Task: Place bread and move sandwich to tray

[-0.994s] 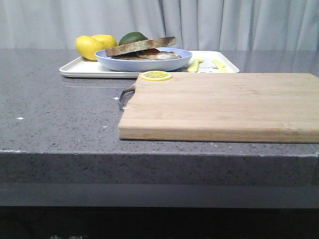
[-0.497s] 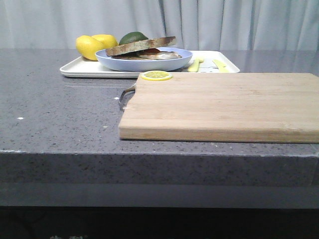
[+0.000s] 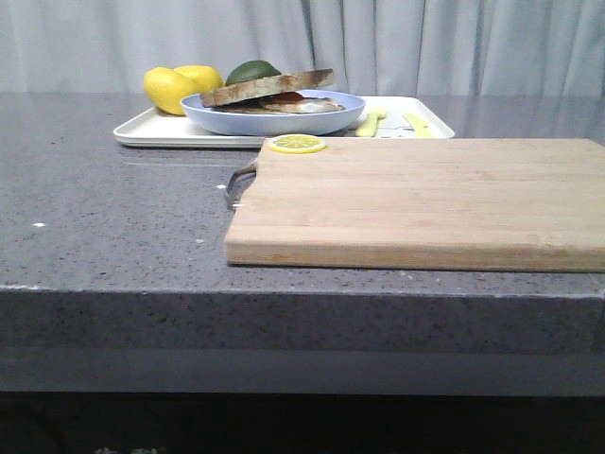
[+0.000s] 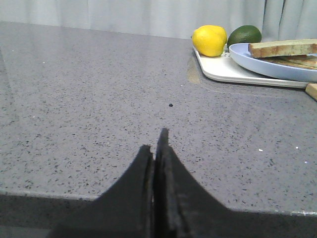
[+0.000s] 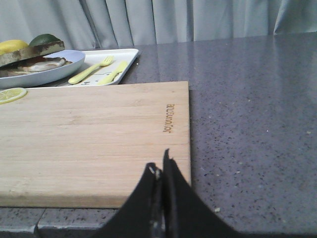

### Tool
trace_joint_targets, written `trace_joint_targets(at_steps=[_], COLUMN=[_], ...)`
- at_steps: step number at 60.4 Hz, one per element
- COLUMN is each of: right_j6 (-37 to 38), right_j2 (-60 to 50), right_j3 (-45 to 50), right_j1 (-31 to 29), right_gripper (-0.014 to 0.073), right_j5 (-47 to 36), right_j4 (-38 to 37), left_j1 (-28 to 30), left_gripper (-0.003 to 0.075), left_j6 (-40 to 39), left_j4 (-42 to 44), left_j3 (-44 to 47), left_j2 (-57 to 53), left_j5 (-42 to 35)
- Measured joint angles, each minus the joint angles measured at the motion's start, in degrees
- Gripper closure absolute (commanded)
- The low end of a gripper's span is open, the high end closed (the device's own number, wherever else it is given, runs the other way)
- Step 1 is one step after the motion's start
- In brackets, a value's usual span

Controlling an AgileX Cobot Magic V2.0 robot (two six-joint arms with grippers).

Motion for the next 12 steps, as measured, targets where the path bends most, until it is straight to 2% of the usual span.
trace_joint_targets(at_steps=[12], right_j6=[0.0], right_j2=[0.0], right_j3=[0.0], right_j1=[0.0], right_gripper=[0.0654], right_j5=[0.0], right_j4=[0.0], left_j1=[0.0], left_gripper=[0.0741], left_j6=[0.0], left_j4=[0.0], left_j3=[0.0], left_j2=[0.0], left_j5=[0.0])
